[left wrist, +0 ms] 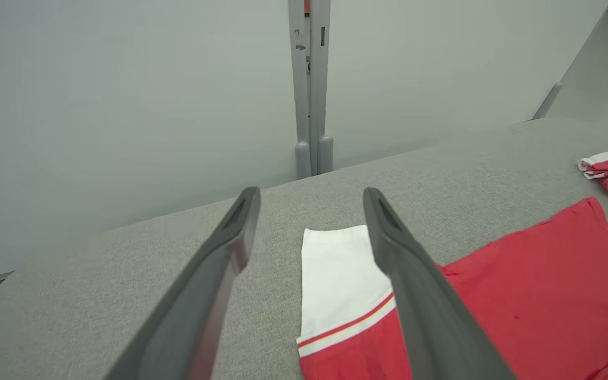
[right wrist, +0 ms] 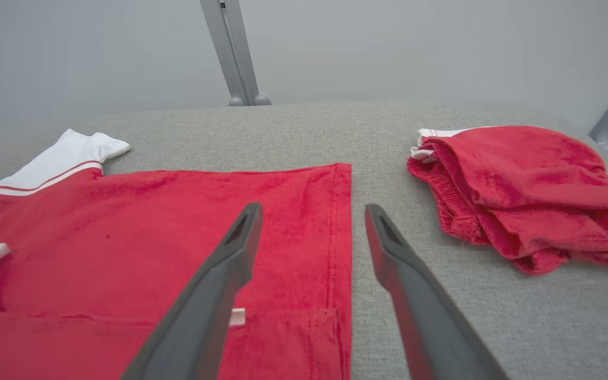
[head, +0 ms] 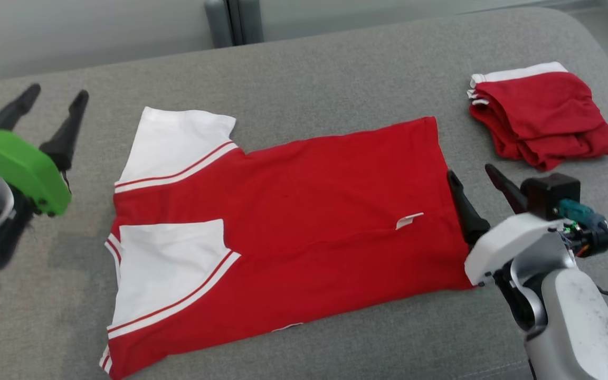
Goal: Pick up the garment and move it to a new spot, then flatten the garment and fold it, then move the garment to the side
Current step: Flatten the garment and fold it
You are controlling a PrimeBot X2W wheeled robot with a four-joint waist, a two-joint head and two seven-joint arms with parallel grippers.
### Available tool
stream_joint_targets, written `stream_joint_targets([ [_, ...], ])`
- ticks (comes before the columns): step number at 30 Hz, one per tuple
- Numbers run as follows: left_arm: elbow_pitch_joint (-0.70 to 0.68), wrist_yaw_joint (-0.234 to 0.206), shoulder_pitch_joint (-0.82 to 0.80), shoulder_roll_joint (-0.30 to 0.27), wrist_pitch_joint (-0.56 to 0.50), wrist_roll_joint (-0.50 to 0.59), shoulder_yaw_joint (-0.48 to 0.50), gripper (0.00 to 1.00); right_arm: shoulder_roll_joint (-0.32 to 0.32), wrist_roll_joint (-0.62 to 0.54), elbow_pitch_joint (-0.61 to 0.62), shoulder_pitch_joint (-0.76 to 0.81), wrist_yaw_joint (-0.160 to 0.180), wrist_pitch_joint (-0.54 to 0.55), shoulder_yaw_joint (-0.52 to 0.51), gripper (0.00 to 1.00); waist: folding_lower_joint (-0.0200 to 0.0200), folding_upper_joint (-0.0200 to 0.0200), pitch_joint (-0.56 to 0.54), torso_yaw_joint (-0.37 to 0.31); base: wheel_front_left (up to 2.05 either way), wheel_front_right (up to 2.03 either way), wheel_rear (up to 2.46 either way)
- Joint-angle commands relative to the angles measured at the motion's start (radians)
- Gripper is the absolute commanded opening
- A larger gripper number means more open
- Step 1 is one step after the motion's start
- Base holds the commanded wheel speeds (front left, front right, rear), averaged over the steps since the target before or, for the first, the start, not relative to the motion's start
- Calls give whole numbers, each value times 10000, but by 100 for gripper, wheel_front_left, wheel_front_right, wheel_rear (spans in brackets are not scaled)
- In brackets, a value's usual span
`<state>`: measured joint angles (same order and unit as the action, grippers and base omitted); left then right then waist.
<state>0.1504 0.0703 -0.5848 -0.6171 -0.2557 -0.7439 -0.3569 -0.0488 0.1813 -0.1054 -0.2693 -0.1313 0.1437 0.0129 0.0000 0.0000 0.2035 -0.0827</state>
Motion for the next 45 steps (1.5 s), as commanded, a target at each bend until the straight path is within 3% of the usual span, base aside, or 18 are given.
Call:
stream_joint_targets([
  [1,278,149,-632,-134,-336,28,-125,100,-36,-90,40,-350,13,33,146,100,0,0,957,-572,0,0,0],
  [9,1947,509,-2645,-347,-1686,-182,-717,100,-33,-18,-214,-1675,13,-68,1135,100,0,0,2382,-1328,0,0,0],
  [17,2976,587,-3163,-512,-2068,-549,-1007,100,-30,24,-512,-2444,13,-365,1553,100,0,0,3351,-1684,0,0,0],
  [30,3421,612,-3103,-829,-1988,-742,-1293,100,-32,181,-920,-2723,13,-787,1732,100,0,0,3651,-1788,0,0,0],
  [36,3224,612,-3075,-650,-2232,-994,-1515,100,-33,242,-1028,-2761,13,-870,1751,100,0,0,3631,-1808,0,0,0],
  [37,3101,613,-3040,-635,-2263,-1052,-1590,82,-33,222,-1049,-2769,13,-859,1729,100,0,0,3610,-1797,0,0,0],
  [38,2970,614,-2985,-625,-2262,-1107,-1656,51,-37,192,-1076,-2786,13,-849,1703,100,0,0,3576,-1775,0,0,0],
  [40,2756,615,-2908,-639,-2251,-1182,-1771,22,-57,127,-1094,-2843,13,-822,1681,100,0,0,3520,-1738,0,0,0],
  [41,2612,616,-2854,-666,-2239,-1265,-1862,0,-71,92,-1113,-2913,13,-803,1670,100,0,0,3488,-1713,0,0,0],
  [45,2281,615,-2779,-801,-1909,-1335,-2014,0,-155,-27,-1213,-3211,13,-677,1779,100,0,0,3402,-1603,0,0,0],
])
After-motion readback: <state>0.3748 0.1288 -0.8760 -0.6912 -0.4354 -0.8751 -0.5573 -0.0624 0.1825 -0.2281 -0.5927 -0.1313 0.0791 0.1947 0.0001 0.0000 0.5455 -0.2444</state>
